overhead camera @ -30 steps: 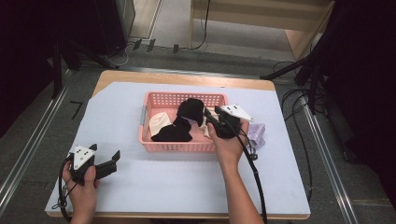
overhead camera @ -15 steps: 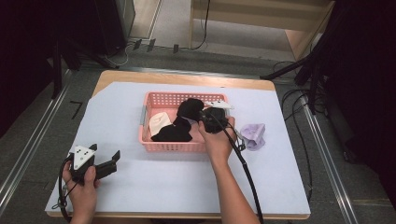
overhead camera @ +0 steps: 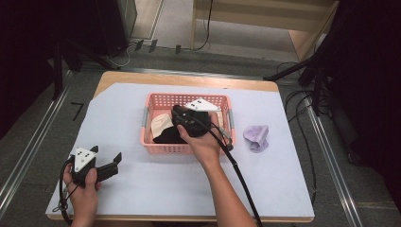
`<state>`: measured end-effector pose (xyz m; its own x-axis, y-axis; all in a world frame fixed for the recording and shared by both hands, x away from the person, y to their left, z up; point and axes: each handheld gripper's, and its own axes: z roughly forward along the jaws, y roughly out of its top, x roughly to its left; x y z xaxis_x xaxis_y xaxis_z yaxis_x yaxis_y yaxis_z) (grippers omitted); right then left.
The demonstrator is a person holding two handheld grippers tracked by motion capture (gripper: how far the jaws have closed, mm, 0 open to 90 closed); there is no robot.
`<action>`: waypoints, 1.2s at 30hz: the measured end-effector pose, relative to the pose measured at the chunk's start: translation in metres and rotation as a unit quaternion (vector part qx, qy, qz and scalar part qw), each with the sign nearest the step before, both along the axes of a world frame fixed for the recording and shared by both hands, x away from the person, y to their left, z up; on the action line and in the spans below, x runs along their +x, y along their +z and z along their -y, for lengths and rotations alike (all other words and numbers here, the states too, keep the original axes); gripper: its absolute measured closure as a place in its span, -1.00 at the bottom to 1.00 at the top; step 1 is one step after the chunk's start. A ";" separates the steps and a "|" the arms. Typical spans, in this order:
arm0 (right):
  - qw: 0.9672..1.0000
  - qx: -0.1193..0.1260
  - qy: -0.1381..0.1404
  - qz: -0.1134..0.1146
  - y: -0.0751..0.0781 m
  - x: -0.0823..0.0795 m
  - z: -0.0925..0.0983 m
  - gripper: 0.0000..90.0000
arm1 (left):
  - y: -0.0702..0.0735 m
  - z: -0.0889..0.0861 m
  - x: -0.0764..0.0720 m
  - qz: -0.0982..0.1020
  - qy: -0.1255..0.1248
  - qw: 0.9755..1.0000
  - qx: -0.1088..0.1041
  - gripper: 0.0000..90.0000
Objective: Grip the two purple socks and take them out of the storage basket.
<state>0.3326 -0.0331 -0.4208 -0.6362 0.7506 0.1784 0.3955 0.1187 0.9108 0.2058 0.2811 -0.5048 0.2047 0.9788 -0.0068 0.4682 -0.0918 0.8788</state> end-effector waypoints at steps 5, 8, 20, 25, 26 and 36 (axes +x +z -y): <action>0.997 -0.015 -0.078 -0.008 -0.009 0.019 0.013 0.39 | 0.000 -0.001 0.000 -0.002 -0.003 1.000 -0.001 -0.67; 0.994 -0.023 -0.109 -0.012 -0.014 0.030 0.016 0.35 | 0.000 0.000 0.000 -0.001 -0.002 1.000 -0.003 -0.67; 0.980 -0.040 -0.179 -0.072 -0.037 0.071 0.023 0.09 | 0.000 0.000 0.000 0.002 -0.002 1.000 0.000 -0.67; 0.976 -0.079 -0.175 -0.100 -0.048 0.083 0.019 0.19 | 0.000 0.000 0.000 0.003 -0.003 1.000 -0.001 -0.67; 0.976 -0.086 -0.171 -0.105 -0.049 0.085 0.020 0.34 | 0.000 0.000 0.000 0.003 -0.003 1.000 -0.001 -0.67; 0.984 -0.077 -0.156 -0.038 -0.033 0.067 0.020 0.92 | 0.000 -0.001 0.000 0.000 -0.004 1.000 -0.001 -0.67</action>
<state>0.3991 -0.0534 -0.4541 -0.3592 0.9293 0.0855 0.5007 0.1146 0.8580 0.2059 0.2816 -0.5048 0.2130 0.9770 -0.0092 0.4683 -0.0938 0.8786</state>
